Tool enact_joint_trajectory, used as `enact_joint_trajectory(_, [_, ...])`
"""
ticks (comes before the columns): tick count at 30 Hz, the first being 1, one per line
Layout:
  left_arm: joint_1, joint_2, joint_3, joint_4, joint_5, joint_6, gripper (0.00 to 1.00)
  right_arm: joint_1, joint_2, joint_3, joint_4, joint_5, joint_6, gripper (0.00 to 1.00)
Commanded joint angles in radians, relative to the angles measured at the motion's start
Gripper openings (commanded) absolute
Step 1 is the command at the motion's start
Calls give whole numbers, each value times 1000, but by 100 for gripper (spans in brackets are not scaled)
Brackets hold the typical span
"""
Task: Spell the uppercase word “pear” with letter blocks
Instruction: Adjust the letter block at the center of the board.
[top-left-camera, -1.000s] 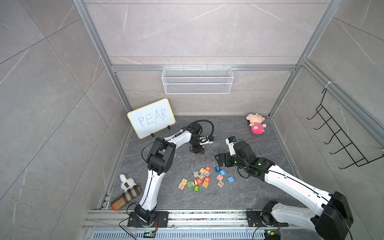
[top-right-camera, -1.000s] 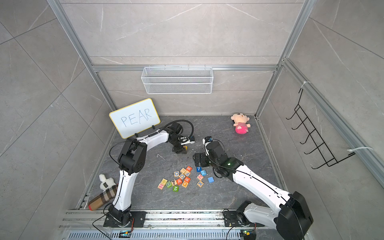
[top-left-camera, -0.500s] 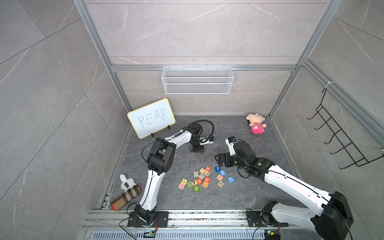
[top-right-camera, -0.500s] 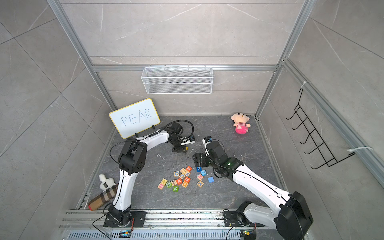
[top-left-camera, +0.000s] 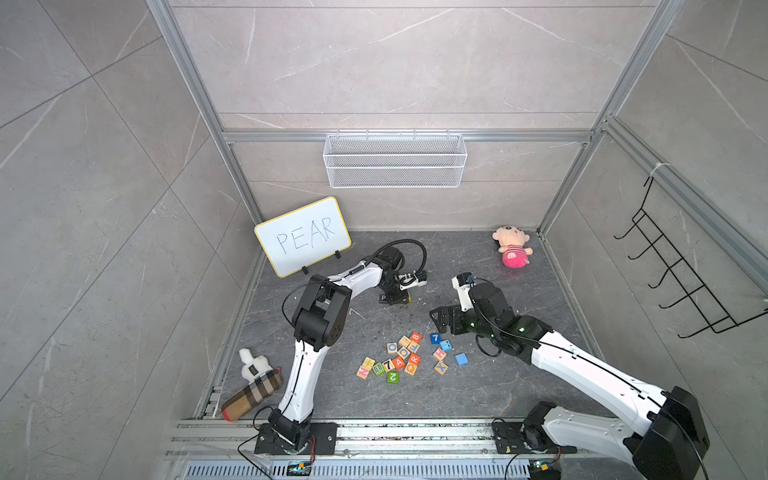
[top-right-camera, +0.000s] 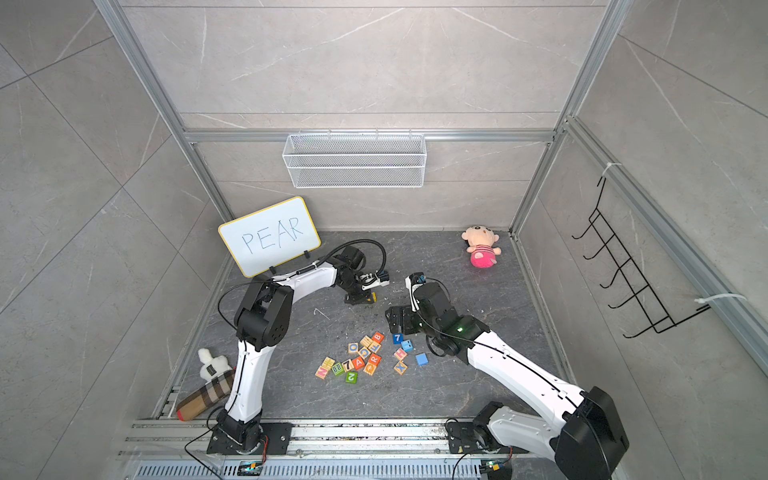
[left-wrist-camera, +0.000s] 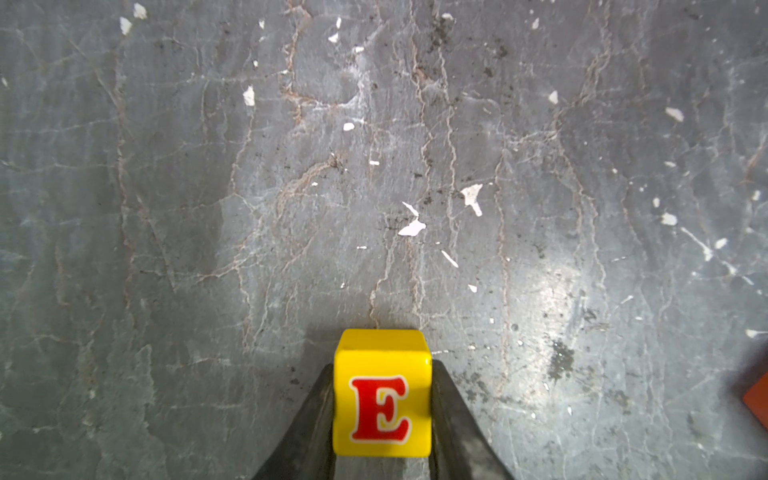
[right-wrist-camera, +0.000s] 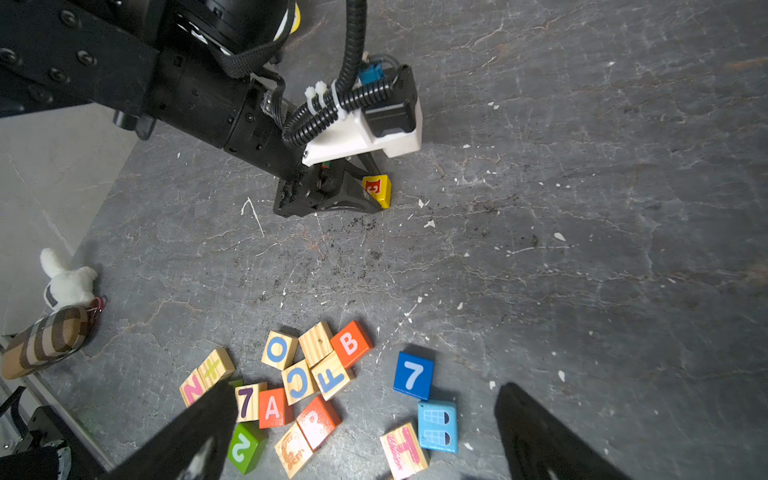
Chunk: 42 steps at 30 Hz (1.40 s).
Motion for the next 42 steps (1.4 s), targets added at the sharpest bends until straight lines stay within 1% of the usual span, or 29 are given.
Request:
enact_joint_trajectory(1, [-4, -73, -19, 31, -10, -60, 31, -3, -11, 4, -21, 2, 5, 99])
enact_joint_trajectory(4, [-10, -97, -34, 61, -35, -147, 30, -3, -3, 8, -16, 2, 12, 99])
enact_joint_trajectory(9, [-35, -152, -63, 110, -73, -356, 28, -3, 25, 21, -10, -1, 11, 99])
enact_joint_trajectory(11, [-55, -169, -74, 116, -99, -418, 28, -3, 34, 24, -5, -4, 8, 99])
enact_joint_trajectory(13, [-80, -181, -78, 122, -150, -486, 28, -3, 38, 24, 6, -7, 11, 99])
enact_joint_trajectory(16, [-113, -182, -43, 73, -269, -636, 26, -2, 53, 24, 11, -11, 11, 99])
enact_joint_trajectory(18, [-133, -186, -16, 32, -350, -768, 25, -2, 65, 28, 7, -11, 5, 99])
enact_joint_trajectory(21, [-158, -209, -29, 25, -441, -936, 24, -2, 75, 23, 17, -8, 5, 99])
enact_joint_trajectory(24, [-174, -220, -57, 34, -502, -1031, 23, -2, 78, 22, 29, -5, 5, 99])
enact_joint_trajectory(27, [-173, -214, -66, 37, -529, -1077, 21, -2, 83, 22, 35, 4, 10, 99])
enact_joint_trajectory(30, [-173, -209, -60, 32, -560, -1111, 21, -1, 85, 20, 28, 43, 26, 99])
enact_joint_trajectory(33, [-172, -191, -29, -3, -606, -1138, 21, -1, 92, 21, 23, 55, 32, 99])
enact_joint_trajectory(35, [-172, -174, -15, -21, -615, -1148, 20, -2, 92, 17, 27, 55, 37, 99])
enact_joint_trajectory(37, [-170, -154, 0, -50, -637, -1186, 19, -2, 91, 14, 31, 55, 40, 99])
enact_joint_trajectory(42, [-161, -131, -22, -37, -609, -1230, 18, -2, 84, 6, 32, 68, 41, 99])
